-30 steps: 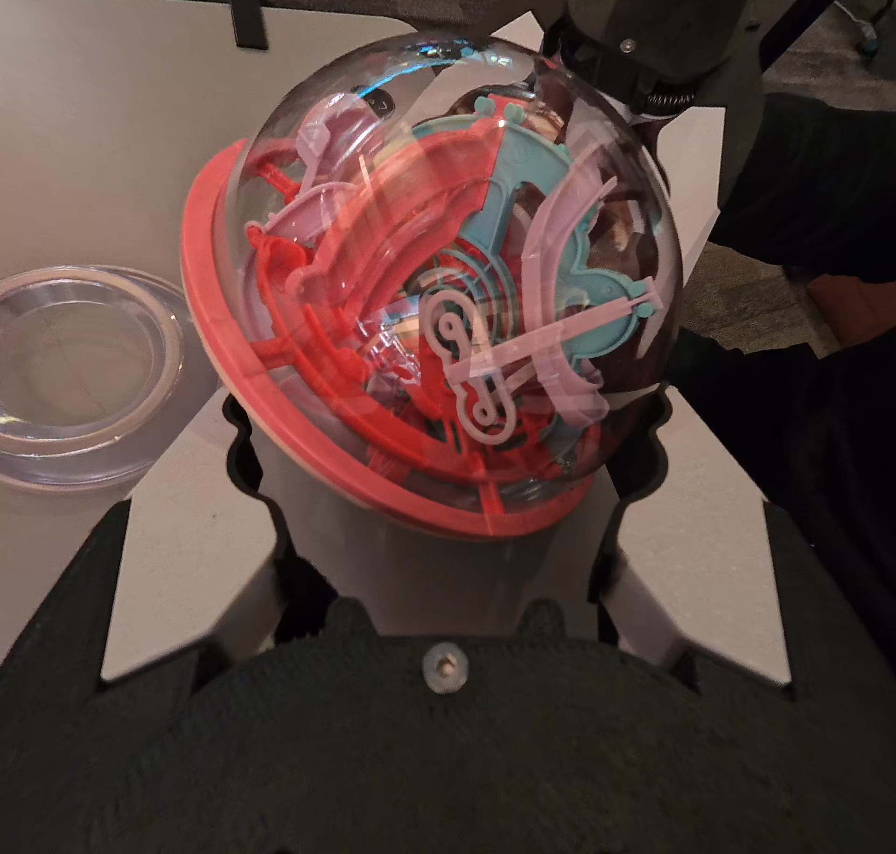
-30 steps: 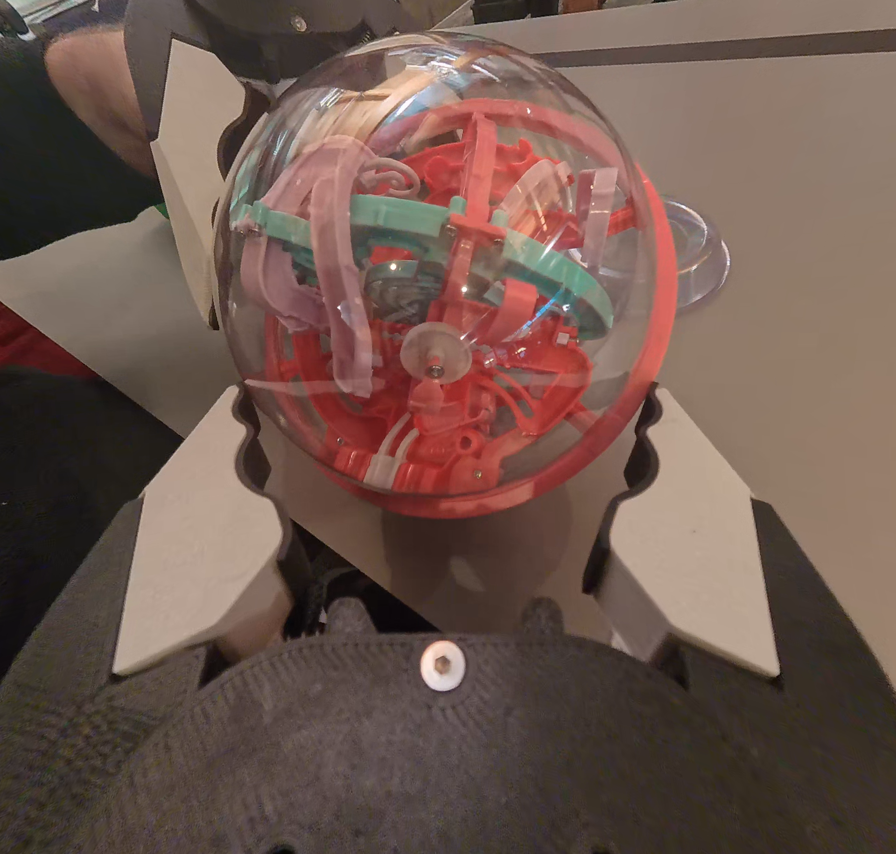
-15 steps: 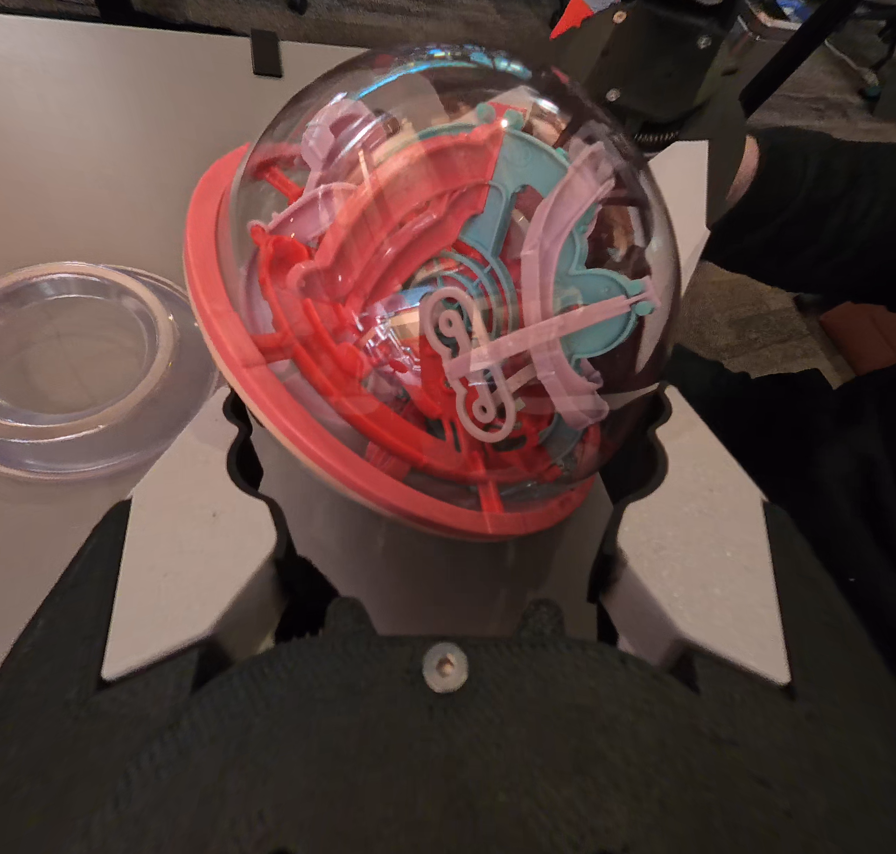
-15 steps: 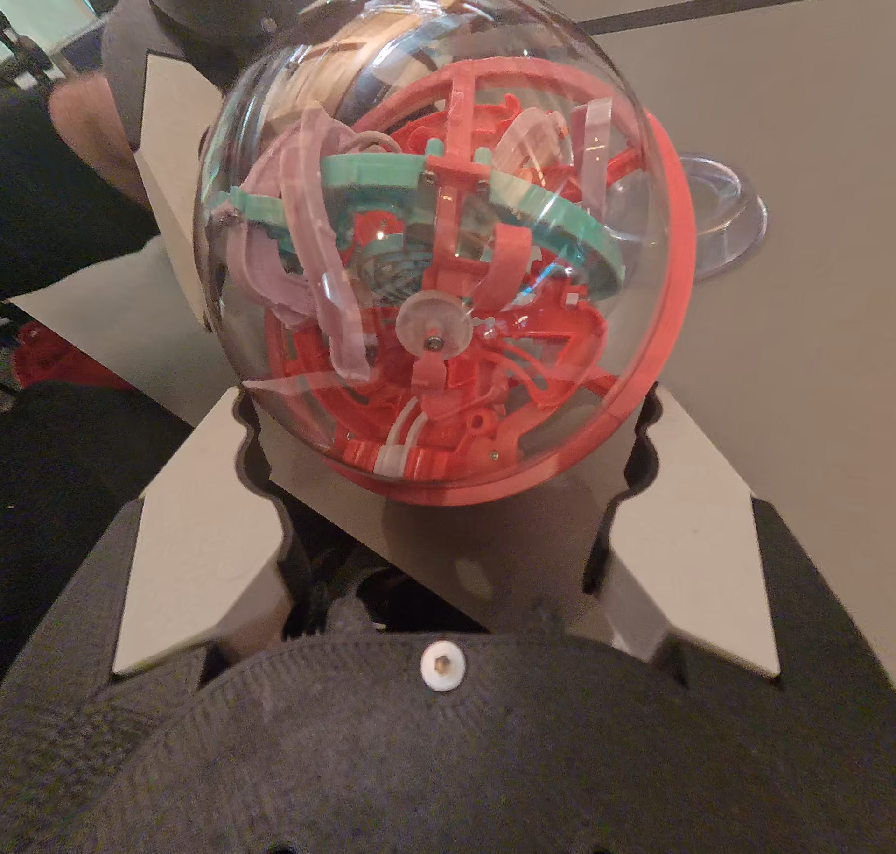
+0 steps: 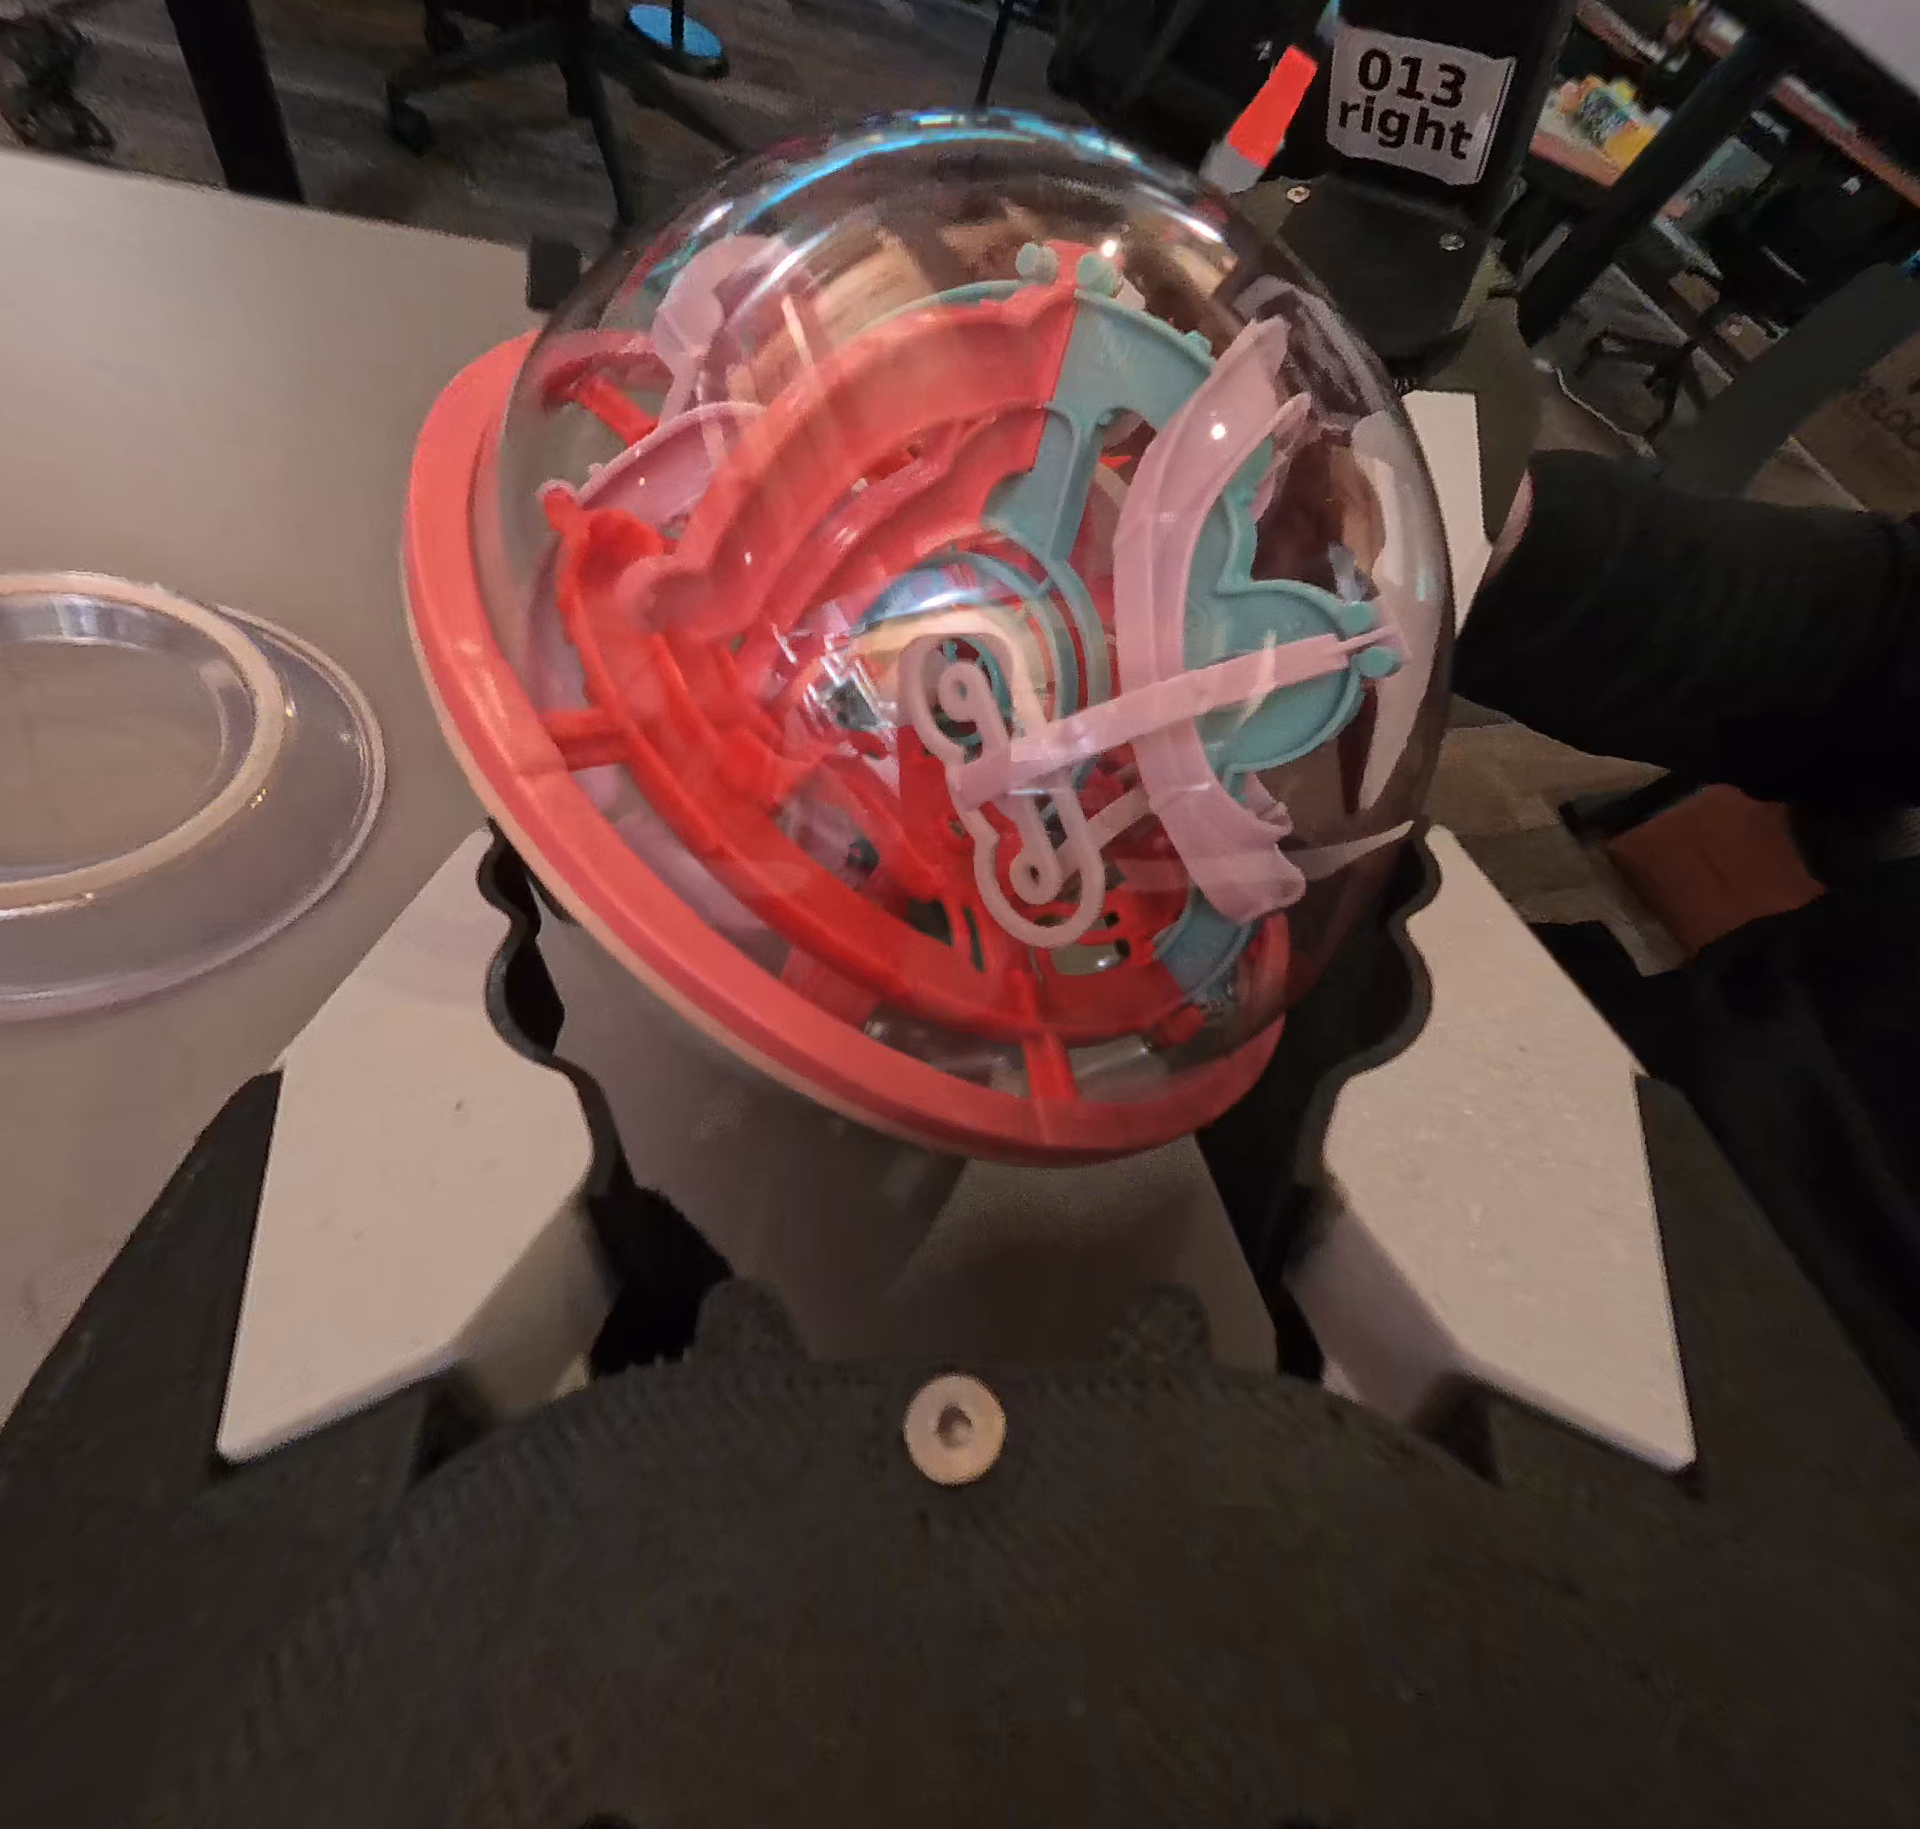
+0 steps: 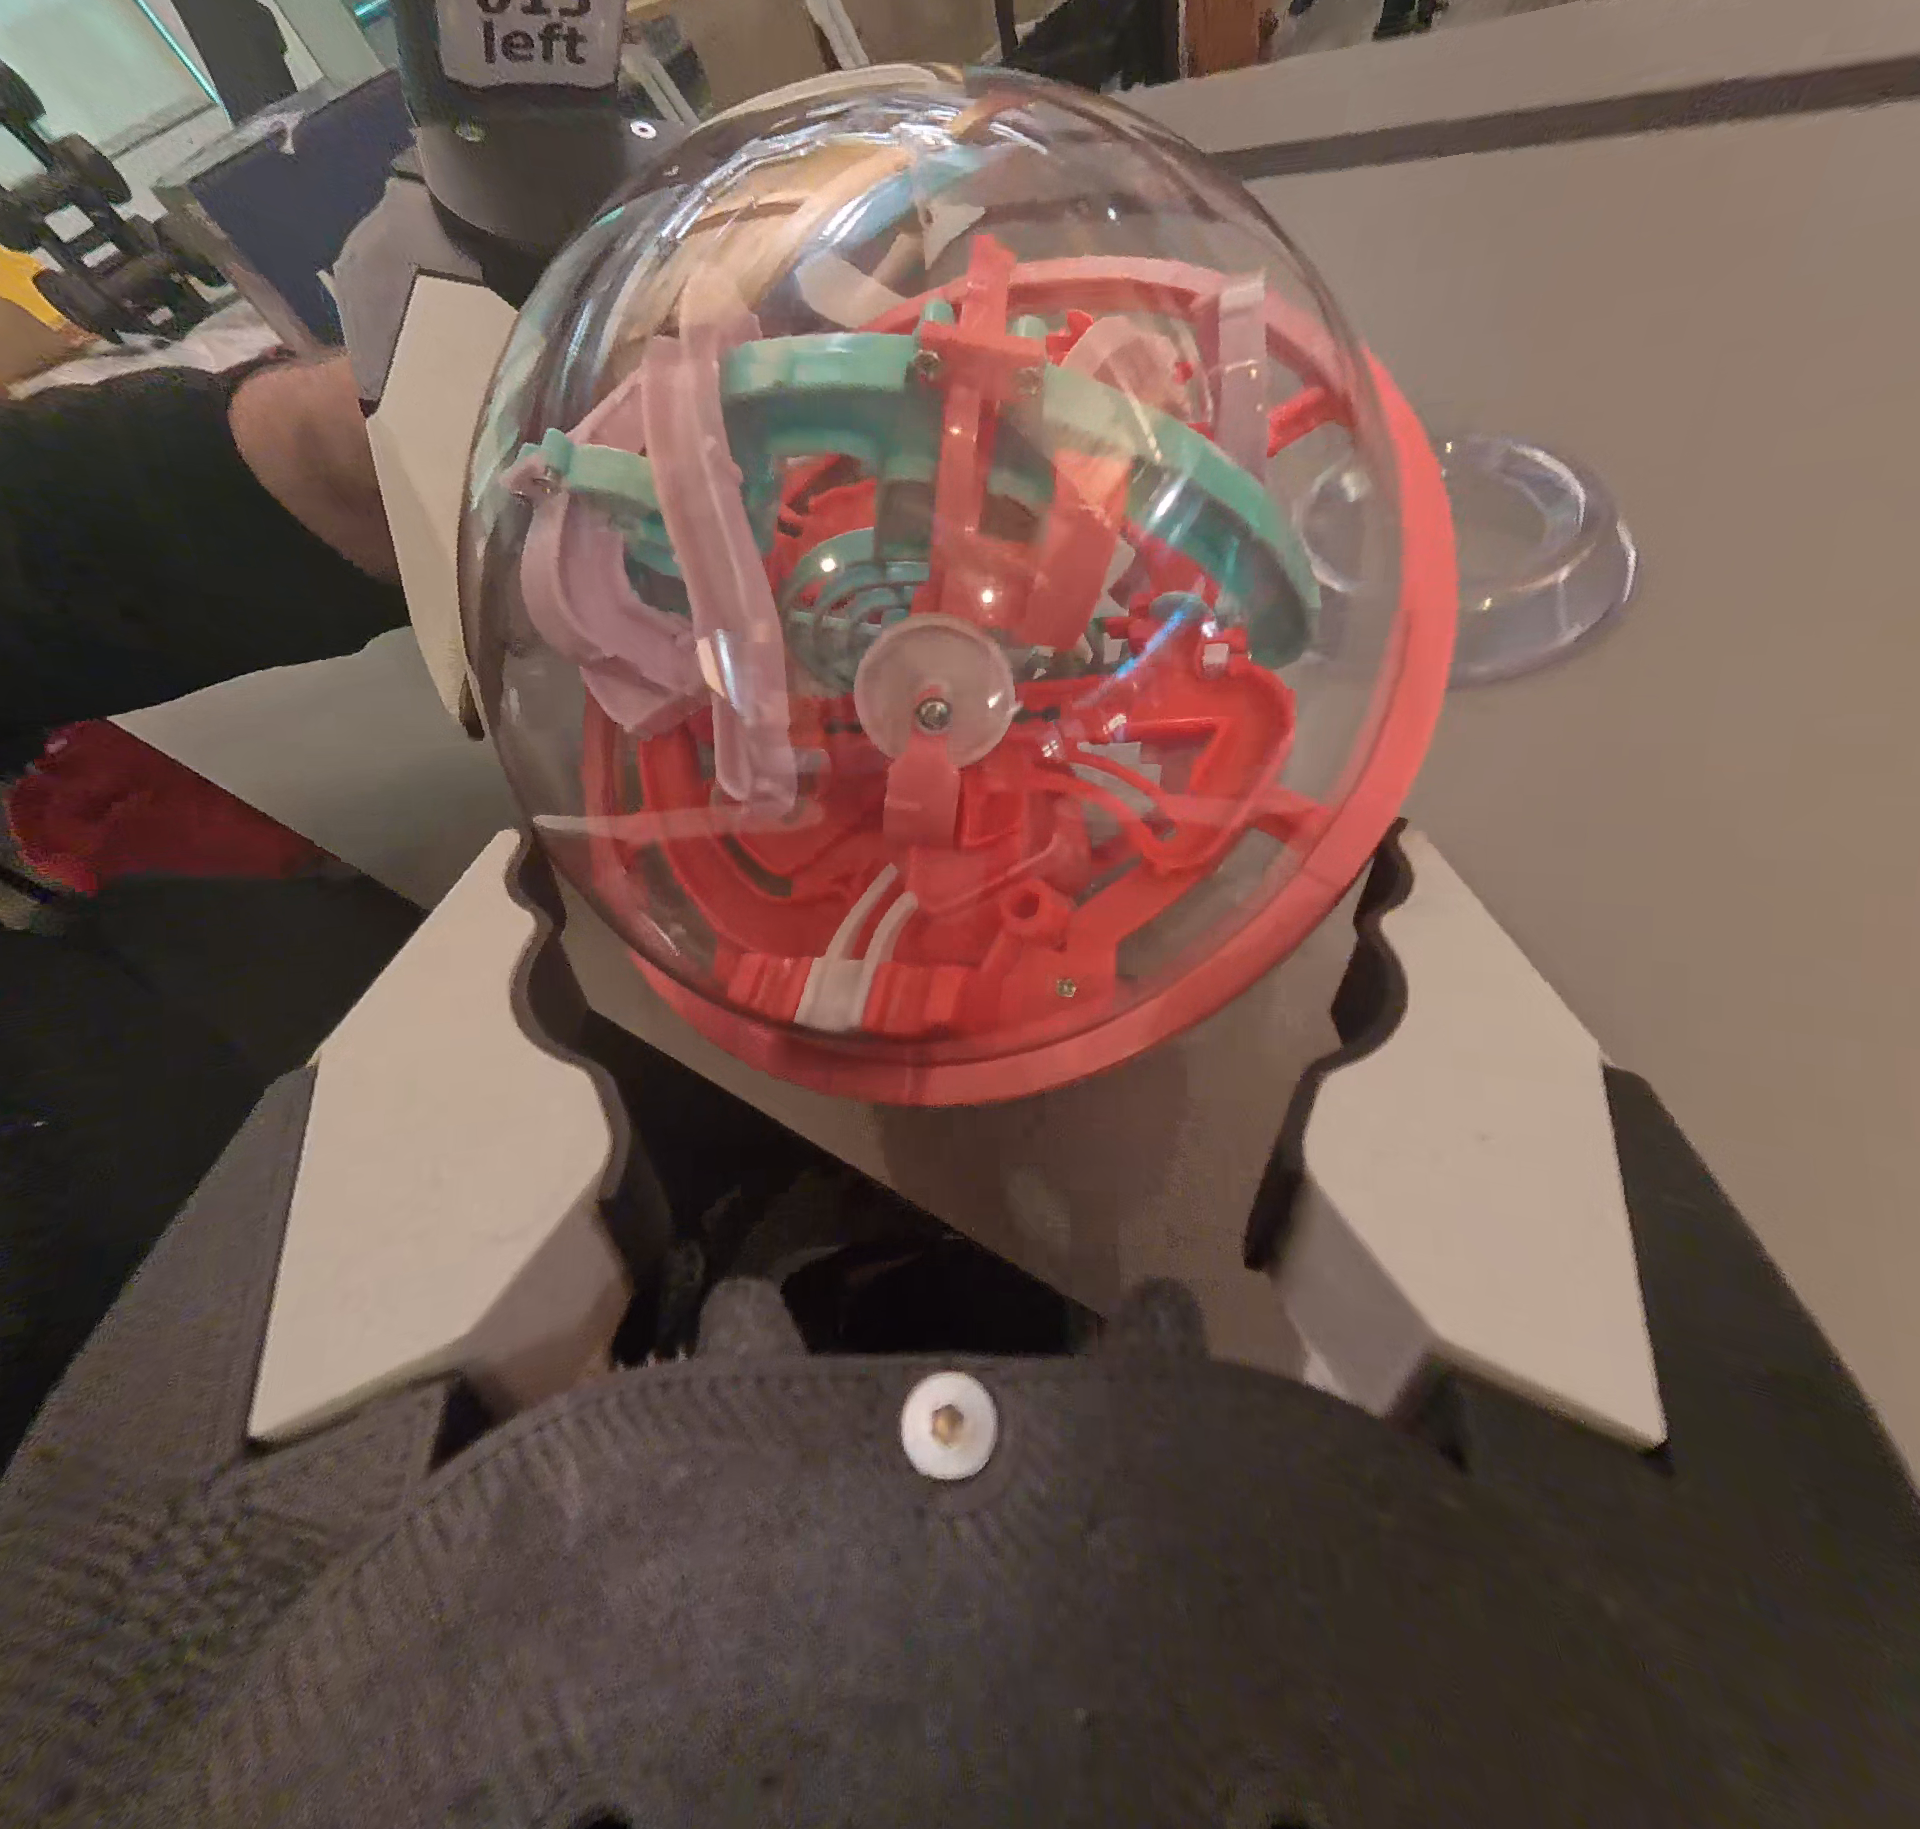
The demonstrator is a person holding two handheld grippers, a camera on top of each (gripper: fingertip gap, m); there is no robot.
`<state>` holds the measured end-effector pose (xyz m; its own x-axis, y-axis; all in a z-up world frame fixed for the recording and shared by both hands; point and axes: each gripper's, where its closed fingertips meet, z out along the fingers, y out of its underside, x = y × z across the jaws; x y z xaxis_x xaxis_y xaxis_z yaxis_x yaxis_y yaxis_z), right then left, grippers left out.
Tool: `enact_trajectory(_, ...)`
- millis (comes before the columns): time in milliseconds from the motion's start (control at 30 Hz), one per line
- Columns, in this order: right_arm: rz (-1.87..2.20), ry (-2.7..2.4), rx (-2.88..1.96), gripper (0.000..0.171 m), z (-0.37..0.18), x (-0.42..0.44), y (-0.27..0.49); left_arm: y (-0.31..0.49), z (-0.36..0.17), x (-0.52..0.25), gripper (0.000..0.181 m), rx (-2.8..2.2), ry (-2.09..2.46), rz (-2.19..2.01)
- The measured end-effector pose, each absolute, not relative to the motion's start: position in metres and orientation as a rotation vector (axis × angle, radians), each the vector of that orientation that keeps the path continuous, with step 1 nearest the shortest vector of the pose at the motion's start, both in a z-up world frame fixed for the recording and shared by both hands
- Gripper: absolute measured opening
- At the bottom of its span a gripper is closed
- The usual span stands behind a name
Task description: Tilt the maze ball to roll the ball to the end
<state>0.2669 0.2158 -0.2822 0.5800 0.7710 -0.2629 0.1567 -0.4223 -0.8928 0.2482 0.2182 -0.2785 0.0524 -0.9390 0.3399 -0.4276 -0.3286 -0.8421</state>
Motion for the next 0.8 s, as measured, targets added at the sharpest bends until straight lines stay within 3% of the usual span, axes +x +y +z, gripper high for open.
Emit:
enact_trajectory(233,0.664,-0.89,-1.759,0.147,-0.209,0.252,0.203,0.204,-0.206,0.235,0.153,-1.555,1.322,-1.13)
enact_trajectory(800,-0.095,-1.191,-0.994,0.146,0.095,0.184,0.089,0.09,0.092,0.168,0.158,-0.744,1.298,-0.443)
